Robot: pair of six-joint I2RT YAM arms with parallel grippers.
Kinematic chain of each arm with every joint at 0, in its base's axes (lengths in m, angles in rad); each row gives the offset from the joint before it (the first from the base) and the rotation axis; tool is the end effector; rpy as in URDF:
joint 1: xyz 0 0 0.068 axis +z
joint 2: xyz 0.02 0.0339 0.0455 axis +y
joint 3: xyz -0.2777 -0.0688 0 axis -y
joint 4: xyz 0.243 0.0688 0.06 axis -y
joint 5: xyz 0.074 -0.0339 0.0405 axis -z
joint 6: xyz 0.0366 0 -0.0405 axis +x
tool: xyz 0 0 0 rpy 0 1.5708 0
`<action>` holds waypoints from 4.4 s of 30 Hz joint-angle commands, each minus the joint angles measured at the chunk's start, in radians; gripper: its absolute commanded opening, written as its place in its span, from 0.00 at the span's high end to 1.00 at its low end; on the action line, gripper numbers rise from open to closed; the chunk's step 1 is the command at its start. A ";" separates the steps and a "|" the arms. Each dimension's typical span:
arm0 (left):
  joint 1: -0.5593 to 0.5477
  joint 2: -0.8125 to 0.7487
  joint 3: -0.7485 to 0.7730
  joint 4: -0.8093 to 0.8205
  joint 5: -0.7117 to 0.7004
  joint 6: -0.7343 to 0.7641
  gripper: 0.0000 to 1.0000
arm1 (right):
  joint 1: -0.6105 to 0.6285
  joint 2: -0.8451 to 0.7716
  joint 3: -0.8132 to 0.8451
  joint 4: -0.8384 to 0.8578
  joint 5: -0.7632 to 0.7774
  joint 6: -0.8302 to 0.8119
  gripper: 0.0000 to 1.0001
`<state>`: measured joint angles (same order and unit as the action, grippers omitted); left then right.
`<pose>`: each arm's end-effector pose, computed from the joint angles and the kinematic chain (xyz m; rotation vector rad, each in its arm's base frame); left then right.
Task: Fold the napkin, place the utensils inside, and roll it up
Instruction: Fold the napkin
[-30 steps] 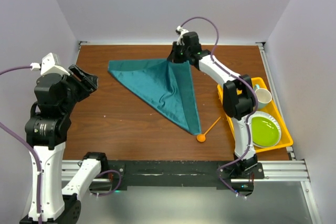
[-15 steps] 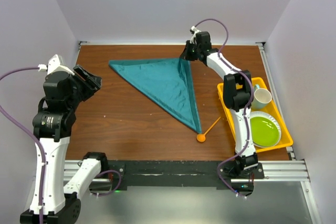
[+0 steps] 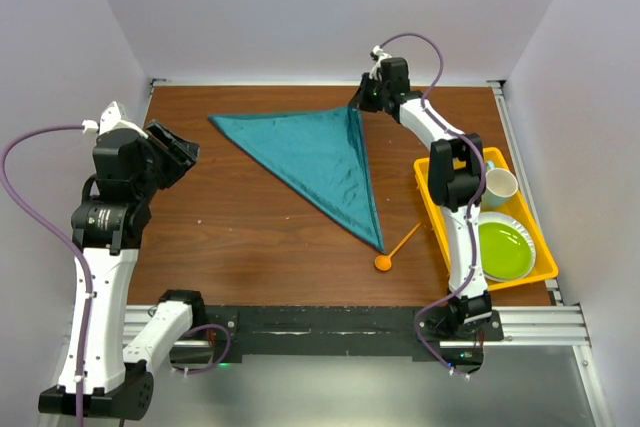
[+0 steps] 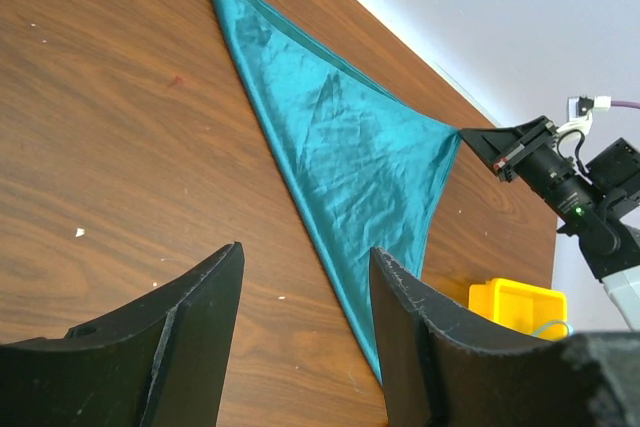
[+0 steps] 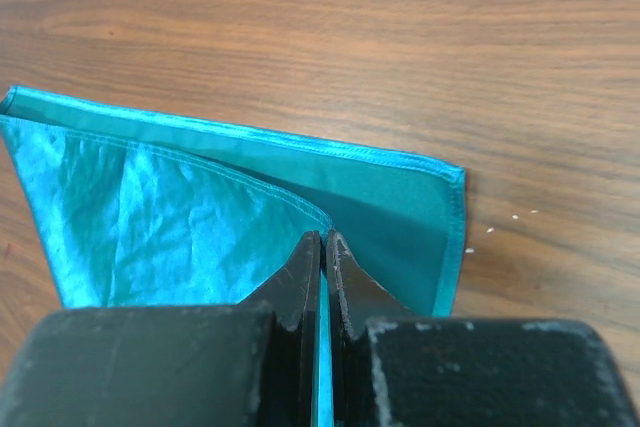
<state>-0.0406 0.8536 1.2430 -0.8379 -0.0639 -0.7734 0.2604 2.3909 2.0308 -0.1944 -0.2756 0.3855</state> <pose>0.1391 -0.0033 0.4226 -0.7718 1.8966 -0.4493 0.5429 0.1550 0.2160 -0.0316 2.1763 0.6689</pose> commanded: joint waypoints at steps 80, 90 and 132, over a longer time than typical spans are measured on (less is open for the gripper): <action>-0.004 0.064 -0.106 0.169 0.115 -0.063 0.42 | -0.044 0.156 0.281 -0.121 0.055 0.007 0.60; -0.002 0.278 -0.246 0.647 0.150 -0.092 0.62 | 0.043 -0.295 -0.146 -0.370 0.159 0.043 0.37; 0.214 1.440 0.279 1.125 0.294 -0.030 1.00 | 0.145 -0.529 -0.793 -0.312 -0.336 -0.030 0.63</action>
<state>0.1581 2.2627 1.4551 0.2882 0.2432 -0.8265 0.4026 1.8908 1.2846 -0.5259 -0.6193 0.3473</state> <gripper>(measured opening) 0.015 0.377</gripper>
